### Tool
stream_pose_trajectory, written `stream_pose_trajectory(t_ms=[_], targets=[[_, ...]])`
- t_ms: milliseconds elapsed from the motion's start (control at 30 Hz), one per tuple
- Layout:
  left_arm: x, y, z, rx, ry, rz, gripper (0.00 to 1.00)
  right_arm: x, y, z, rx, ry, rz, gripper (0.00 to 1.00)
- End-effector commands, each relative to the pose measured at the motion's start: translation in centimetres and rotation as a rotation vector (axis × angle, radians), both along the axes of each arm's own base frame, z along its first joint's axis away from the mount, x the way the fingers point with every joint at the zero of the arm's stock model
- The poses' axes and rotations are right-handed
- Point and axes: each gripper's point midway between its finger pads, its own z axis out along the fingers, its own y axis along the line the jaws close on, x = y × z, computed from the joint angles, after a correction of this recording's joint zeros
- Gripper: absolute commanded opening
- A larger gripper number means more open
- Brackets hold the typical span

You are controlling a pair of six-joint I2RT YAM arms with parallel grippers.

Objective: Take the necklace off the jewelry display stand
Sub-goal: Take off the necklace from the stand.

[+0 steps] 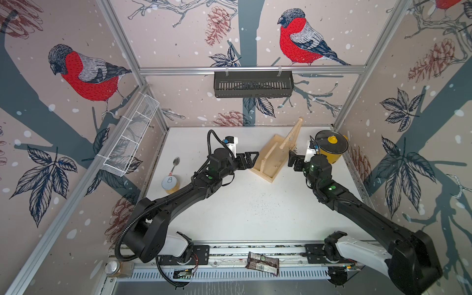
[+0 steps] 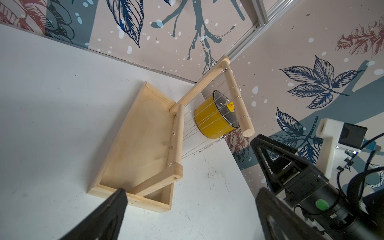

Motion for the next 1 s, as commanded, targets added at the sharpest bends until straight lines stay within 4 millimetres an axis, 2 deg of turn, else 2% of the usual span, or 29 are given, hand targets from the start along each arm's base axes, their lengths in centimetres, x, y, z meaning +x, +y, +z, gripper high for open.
stream_pose_trajectory(t_ms=[0, 67, 267, 433, 600, 833, 967], targets=[[0.1, -0.8, 2.6, -0.072, -0.058, -0.012, 0.98, 0.3, 0.4, 0.3, -0.033, -0.029, 0.018, 0.93], [0.1, -1.2, 2.5, -0.074, -0.054, -0.016, 0.98, 0.6, 0.7, 0.2, -0.045, -0.031, 0.039, 0.85], [-0.2, -2.4, 1.5, -0.066, -0.011, -0.055, 0.97, 0.7, 1.9, 0.0, -0.038, -0.045, 0.145, 0.85], [-0.3, -2.3, 0.9, -0.065, -0.006, -0.053, 0.98, 0.7, 1.3, 0.7, 0.048, -0.085, 0.207, 0.83], [-0.3, -2.3, 0.9, -0.065, -0.006, -0.049, 0.97, 0.5, 2.1, 1.2, 0.092, -0.096, 0.316, 0.82], [-0.1, -2.4, 0.6, -0.052, -0.007, -0.049, 0.98, 0.9, 3.4, 0.0, 0.094, -0.053, 0.375, 0.79], [-0.1, -2.3, 0.7, -0.044, -0.016, -0.045, 0.98, 1.1, 3.8, 0.3, 0.088, -0.067, 0.382, 0.76]])
